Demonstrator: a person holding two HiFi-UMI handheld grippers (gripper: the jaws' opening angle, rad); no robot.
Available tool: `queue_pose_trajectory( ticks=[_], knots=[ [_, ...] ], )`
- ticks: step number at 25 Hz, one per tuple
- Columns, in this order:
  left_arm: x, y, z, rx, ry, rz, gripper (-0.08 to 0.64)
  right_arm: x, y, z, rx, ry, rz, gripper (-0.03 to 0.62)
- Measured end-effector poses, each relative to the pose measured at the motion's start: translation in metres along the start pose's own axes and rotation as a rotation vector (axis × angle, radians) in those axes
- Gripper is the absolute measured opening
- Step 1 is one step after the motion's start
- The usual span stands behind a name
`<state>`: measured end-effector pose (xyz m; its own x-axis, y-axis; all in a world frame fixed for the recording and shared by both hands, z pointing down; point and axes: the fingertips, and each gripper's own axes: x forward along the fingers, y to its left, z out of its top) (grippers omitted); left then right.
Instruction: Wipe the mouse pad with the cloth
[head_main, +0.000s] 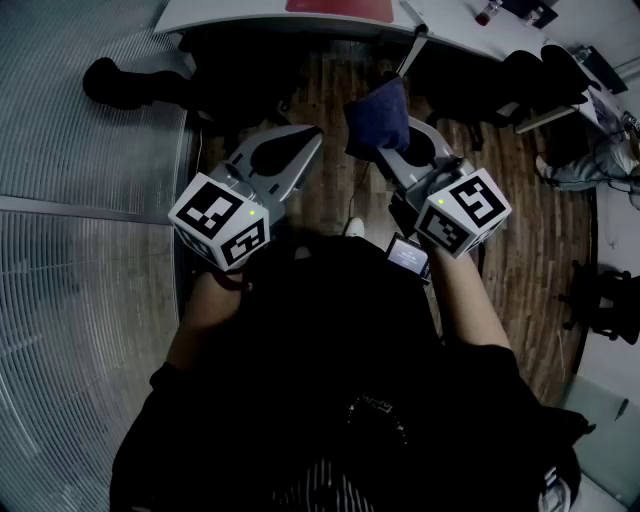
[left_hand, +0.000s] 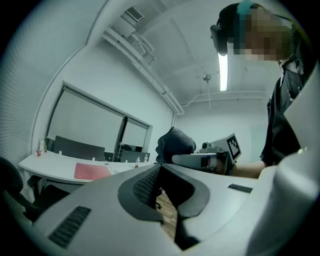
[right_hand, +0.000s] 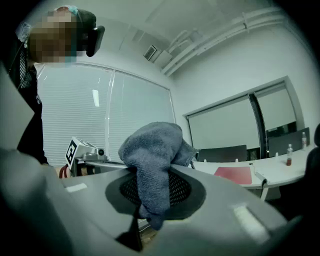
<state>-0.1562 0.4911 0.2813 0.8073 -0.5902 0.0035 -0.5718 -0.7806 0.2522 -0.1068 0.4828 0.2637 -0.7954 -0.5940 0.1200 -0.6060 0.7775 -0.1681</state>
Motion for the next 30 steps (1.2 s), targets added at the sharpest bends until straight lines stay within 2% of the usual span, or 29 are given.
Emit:
queue_pose_trajectory(
  ticks=[5,10,16,24,30],
  knots=[
    [-0.002,0.005,-0.002,0.017,-0.005,0.000,0.008,0.005,-0.009,0.001,-0.078,-0.012,0.007,0.063],
    [-0.005,0.008,-0.001,0.021,-0.019,0.000,0.008,0.006,-0.010,-0.002,-0.064,-0.014,0.012,0.064],
    [0.009,-0.001,0.003,0.022,-0.013,0.008,0.008,-0.003,-0.013,0.008,-0.037,-0.028,0.075,0.064],
    [0.033,0.013,0.001,0.004,0.013,0.033,0.008,-0.008,-0.058,0.011,0.004,-0.040,0.065,0.066],
    [0.074,0.028,0.001,0.002,0.035,0.042,0.008,-0.013,-0.103,0.017,0.001,-0.046,0.069,0.066]
  ],
)
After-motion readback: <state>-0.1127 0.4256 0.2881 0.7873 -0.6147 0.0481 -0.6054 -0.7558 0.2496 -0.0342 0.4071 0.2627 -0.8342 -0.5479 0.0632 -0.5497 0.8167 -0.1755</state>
